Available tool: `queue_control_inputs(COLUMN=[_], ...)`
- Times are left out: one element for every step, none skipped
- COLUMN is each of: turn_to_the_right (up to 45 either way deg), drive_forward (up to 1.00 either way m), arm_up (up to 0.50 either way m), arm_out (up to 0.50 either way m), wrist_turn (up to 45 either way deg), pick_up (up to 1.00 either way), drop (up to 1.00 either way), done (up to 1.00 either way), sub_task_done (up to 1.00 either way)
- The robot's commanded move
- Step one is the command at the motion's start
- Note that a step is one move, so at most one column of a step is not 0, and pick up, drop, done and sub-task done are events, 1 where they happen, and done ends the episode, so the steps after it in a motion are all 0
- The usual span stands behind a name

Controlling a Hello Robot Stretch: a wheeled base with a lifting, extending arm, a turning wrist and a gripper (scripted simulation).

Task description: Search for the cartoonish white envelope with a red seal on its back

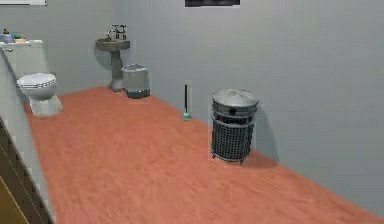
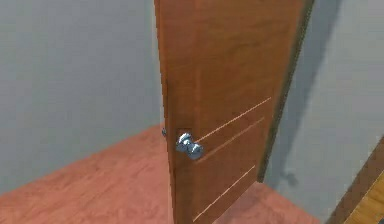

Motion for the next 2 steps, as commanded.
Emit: queue_control_inputs(turn_to_the_right=[3.0,0.0], drive_forward=[0.00,0.20], arm_up=[0.00,0.00], arm_out=[0.00,0.00], wrist_turn=[0.0,0.0], pick_up=[0.00,0.00], drop=[0.00,0.00], done=[0.00,0.00], sub_task_done=[0.00,0.00])
